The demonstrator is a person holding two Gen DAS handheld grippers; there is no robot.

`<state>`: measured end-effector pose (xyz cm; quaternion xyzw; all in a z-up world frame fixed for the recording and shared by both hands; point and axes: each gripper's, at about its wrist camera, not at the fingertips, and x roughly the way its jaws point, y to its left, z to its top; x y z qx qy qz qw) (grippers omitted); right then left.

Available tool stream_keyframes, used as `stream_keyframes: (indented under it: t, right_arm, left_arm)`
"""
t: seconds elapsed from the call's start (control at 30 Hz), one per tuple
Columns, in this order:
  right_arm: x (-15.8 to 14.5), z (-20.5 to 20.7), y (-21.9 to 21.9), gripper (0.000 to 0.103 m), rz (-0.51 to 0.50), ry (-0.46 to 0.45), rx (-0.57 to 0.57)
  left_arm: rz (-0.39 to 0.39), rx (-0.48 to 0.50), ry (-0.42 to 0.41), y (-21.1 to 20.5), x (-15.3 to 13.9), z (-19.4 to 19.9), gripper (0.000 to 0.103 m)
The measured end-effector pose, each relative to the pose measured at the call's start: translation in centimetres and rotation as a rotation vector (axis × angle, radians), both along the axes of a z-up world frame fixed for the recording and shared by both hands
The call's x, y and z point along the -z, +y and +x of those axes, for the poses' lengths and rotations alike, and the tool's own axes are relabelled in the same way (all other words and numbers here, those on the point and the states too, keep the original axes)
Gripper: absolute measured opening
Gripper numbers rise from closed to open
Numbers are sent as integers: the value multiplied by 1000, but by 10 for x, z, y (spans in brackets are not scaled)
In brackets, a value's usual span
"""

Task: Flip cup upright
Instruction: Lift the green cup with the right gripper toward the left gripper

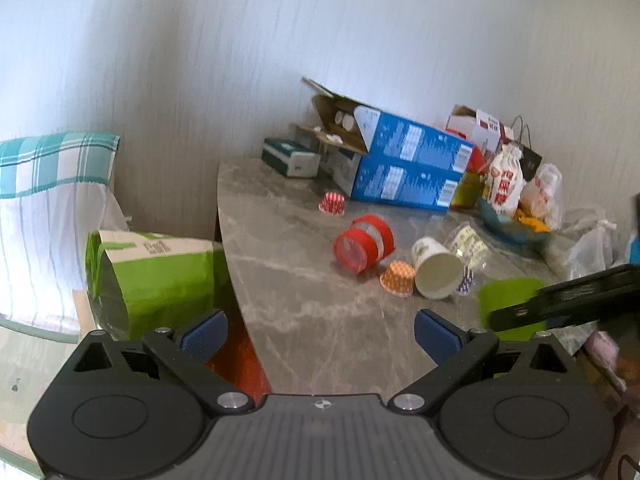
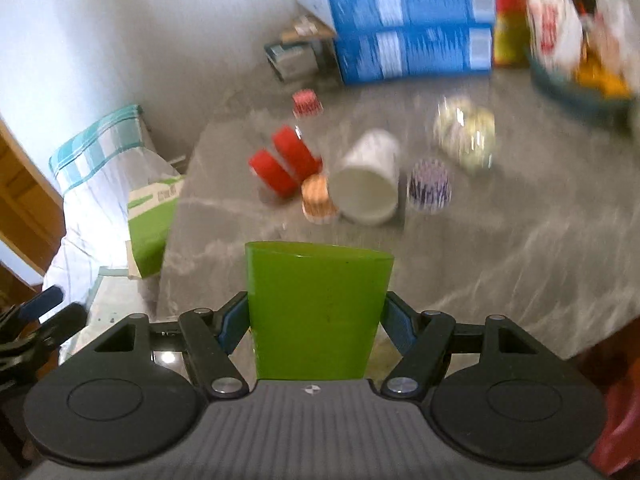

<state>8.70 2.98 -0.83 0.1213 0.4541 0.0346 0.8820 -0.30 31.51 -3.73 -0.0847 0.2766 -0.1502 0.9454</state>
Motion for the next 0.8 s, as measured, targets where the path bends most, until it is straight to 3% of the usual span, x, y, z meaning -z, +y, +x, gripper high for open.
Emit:
stream_keyframes:
  t: [0.27, 0.47, 0.8]
  right_arm:
    - [36, 33, 13, 71, 10, 70, -7]
    - [49, 28, 15, 71, 15, 76, -16]
    - [59, 23, 16, 75, 36, 53, -31]
  left_arm:
    - [-35, -38, 55, 13, 13, -1, 101]
    - [-86, 2, 83, 14, 23, 7, 101]
    - [-71, 46, 140, -12, 30, 31, 101]
